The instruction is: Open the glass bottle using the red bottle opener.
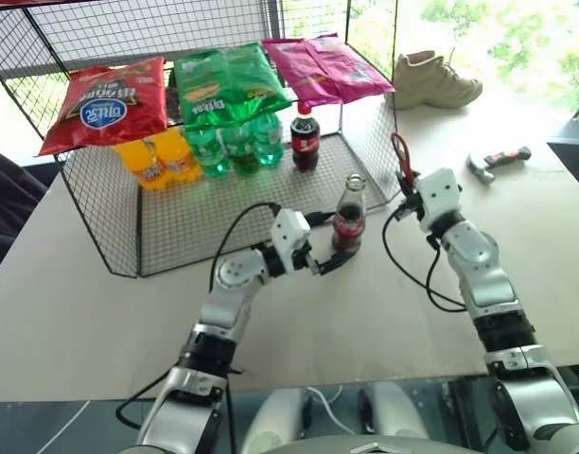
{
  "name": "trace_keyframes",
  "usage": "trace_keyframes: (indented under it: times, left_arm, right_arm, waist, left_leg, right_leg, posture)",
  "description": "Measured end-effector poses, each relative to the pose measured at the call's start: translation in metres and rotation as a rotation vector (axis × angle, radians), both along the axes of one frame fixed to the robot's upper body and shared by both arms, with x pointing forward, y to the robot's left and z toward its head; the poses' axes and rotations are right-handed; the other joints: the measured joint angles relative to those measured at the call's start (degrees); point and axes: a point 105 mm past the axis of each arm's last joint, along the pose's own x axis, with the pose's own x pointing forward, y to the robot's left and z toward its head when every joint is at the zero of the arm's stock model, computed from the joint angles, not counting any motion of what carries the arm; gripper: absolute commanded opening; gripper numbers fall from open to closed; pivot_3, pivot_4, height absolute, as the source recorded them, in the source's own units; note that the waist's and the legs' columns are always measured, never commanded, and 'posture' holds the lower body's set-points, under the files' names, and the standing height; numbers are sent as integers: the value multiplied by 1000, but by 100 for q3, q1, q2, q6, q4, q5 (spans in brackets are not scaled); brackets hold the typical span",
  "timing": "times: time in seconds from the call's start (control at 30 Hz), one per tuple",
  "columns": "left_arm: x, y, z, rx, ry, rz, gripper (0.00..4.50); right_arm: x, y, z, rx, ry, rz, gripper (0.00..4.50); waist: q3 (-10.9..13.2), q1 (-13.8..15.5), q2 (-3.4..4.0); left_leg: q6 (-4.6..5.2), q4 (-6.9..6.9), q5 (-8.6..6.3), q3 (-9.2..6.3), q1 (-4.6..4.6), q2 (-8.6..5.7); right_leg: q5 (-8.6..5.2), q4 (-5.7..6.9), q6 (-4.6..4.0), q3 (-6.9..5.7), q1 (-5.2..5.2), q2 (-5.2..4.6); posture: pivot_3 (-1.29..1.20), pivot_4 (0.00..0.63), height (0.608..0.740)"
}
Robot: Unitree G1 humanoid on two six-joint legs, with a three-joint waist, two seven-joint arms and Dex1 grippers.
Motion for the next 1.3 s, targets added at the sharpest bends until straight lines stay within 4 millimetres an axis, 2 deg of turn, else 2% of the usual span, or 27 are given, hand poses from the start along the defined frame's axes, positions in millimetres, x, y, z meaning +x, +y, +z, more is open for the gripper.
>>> trace_keyframes:
  times: [0.23,0.37,0.47,0.57,0.67,0.77,0.8,0.83,1.0,1.17,1.3]
  left_arm:
    - [-21,17,-3,-13,-20,109,4478]
    - [-20,42,3,-44,-56,292,4478]
    - [-15,67,15,-54,-115,453,4478]
    - [-15,80,23,-69,-144,532,4478]
    - [-18,94,30,-72,-178,617,4478]
    - [-22,103,30,-65,-180,657,4478]
    - [-25,106,29,-64,-178,672,4500]
    - [-26,108,29,-62,-174,687,4500]
    - [-35,120,20,-41,-122,720,4500]
    - [-53,138,7,-21,19,672,4500]
    - [-79,145,-16,30,179,606,4500]
  right_arm:
    - [-2,-19,-11,9,45,-46,0]
    - [-12,-33,-25,45,138,-41,0]
    - [-29,-38,-38,83,276,45,0]
    - [-45,-39,-49,101,383,111,0]
    - [-71,-40,-65,120,541,198,0]
    - [-86,-38,-70,124,612,242,0]
    - [-88,-37,-70,125,626,250,866]
    - [-89,-36,-69,120,631,253,1144]
    - [-90,-37,-66,112,622,251,3536]
    - [-106,-42,-73,75,622,313,3536]
    - [-117,-53,-71,77,594,348,3536]
  waist:
    - [1,1,2]
    - [3,23,3]
    - [3,36,4]
    - [3,38,4]
    - [3,54,4]
    - [4,41,4]
    - [4,36,4]
    - [4,37,4]
    - [5,74,2]
    - [8,90,5]
    - [17,106,5]
  left_leg:
    - [1,-5,-1,2,1,1]
    - [21,-4,-13,1,-1,1]
    - [27,-4,-16,0,0,1]
    - [28,-4,-18,-1,-1,1]
    - [32,-4,-20,-2,-3,1]
    - [33,-4,-22,-2,-1,1]
    - [33,-4,-22,-2,0,1]
    - [34,-4,-22,-2,1,1]
    - [34,-3,-23,-4,0,1]
    - [41,-3,-28,-4,-3,1]
    - [45,-3,-32,-3,-2,2]
  right_leg:
    - [0,-2,0,2,-1,-3]
    - [0,-3,0,2,1,-5]
    - [0,-3,0,0,3,-6]
    - [0,-5,0,1,3,-8]
    - [0,-9,0,1,5,-11]
    - [0,-10,1,1,8,-11]
    - [0,-10,1,0,10,-12]
    - [-1,-10,1,-2,11,-12]
    - [-1,-10,2,-15,11,-13]
    - [-2,-18,2,-17,12,-16]
    - [-3,-21,2,-15,16,-19]
  posture:
    - [0,150,740]
    - [0,150,740]
    - [0,150,740]
    - [0,150,740]
    - [0,150,740]
    - [0,150,740]
    - [0,150,740]
    - [0,150,740]
    - [0,150,740]
    - [0,150,740]
    - [0,150,740]
